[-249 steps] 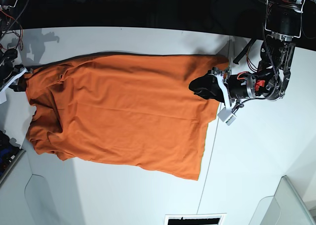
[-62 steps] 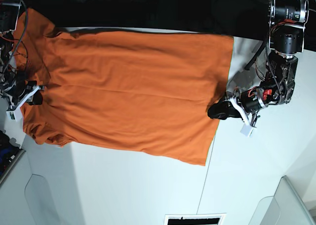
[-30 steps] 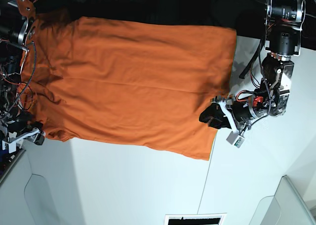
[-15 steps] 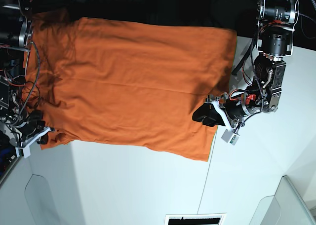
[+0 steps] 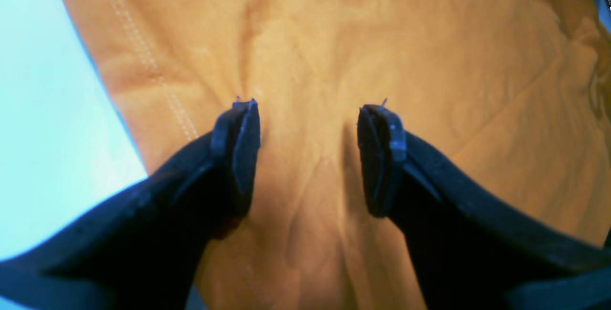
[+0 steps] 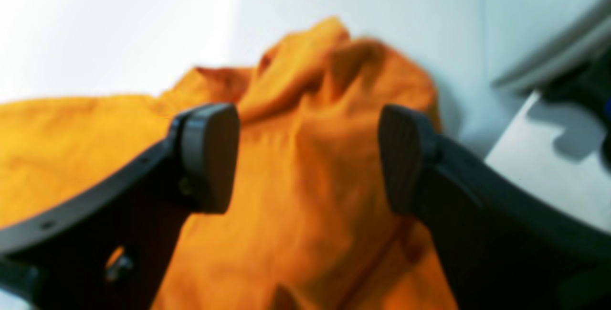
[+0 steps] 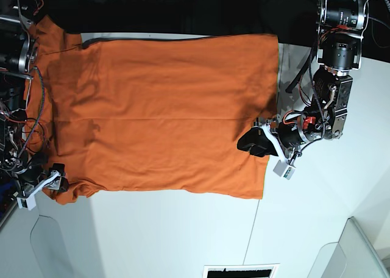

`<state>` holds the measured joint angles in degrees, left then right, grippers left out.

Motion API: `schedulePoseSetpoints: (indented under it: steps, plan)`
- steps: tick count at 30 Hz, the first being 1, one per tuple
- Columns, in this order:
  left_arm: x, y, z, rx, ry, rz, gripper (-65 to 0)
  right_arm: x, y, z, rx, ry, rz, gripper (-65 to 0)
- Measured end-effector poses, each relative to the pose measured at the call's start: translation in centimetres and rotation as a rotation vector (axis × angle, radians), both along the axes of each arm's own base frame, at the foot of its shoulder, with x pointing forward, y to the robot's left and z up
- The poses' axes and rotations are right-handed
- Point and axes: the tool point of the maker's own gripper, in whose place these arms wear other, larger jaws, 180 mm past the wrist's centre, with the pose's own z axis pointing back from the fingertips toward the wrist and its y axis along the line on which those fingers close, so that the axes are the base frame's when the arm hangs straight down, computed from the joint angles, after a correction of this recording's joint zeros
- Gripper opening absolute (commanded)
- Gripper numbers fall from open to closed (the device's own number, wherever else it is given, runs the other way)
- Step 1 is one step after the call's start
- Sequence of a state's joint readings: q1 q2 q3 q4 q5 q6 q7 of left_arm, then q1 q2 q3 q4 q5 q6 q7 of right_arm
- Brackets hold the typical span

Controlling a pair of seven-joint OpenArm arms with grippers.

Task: Layout the t-shirt on the table in an organized manner, then fold the t-shirt properly
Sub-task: 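Drag the shirt hem with the right gripper to straighten the shirt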

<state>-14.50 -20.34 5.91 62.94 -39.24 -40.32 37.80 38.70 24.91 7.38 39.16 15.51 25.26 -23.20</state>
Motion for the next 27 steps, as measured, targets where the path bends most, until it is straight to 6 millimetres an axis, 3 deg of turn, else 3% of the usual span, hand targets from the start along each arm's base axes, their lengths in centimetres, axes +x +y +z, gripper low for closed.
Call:
schedulePoseSetpoints:
  steps: [10,12,17,27]
  plan:
    - [0.7,0.9,-0.2,0.068,0.011,0.007,-28.9,-5.8,-1.5,-4.0,0.139,0.062,-0.085,-22.8]
    - [0.7,0.8,-0.2,0.06,0.013,0.009,-28.9,-6.9,-1.7,-4.4,0.13,0.064,-0.084,-32.8]
    - [0.7,0.9,-0.2,0.064,0.013,0.01,-28.9,-10.0,-1.8,-5.1,0.139,0.037,-0.09,-65.0]
    - [1.2,1.5,-1.0,0.014,0.009,0.056,-28.9,-10.1,-2.9,-5.0,0.019,-0.019,-0.074,-65.0]
